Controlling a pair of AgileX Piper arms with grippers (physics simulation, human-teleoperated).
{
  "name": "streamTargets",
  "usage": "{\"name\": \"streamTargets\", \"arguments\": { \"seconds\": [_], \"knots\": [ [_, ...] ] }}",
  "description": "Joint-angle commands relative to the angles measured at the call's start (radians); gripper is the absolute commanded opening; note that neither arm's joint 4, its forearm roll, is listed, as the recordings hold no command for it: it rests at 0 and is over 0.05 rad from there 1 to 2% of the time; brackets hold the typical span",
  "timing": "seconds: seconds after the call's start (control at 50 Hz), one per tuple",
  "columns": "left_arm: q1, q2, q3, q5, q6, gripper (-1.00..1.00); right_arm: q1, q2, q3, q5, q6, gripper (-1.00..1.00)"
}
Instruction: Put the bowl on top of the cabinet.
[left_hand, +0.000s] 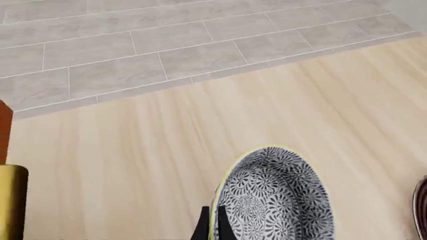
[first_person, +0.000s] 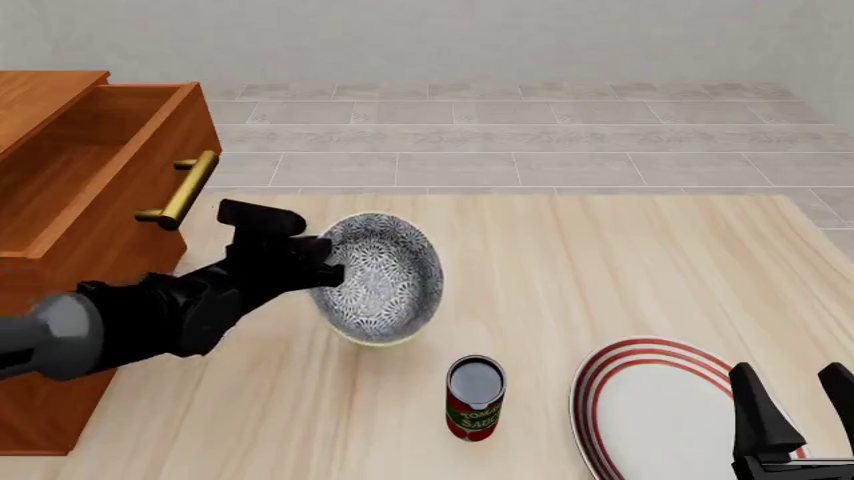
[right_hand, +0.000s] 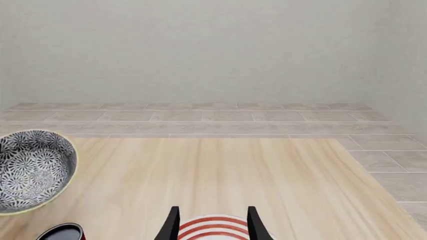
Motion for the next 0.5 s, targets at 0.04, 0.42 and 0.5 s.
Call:
{"name": "streamTargets", "arguments": {
  "seconds": [0.04,0.42,0.5],
  "knots": [
    [-0.01,-0.192,0.034,0.065,-0.012,-1.0,0.0,0.0,0.0,0.0,0.0,1.0],
    [-0.1,-0.704,0.091,0.338,-0.046,-1.0,0.0,0.0,0.0,0.0,0.0,1.0],
    [-0.097,-0.757,0.088,0.367,-0.046,-1.0,0.0,0.0,0.0,0.0,0.0,1.0]
  ]
}}
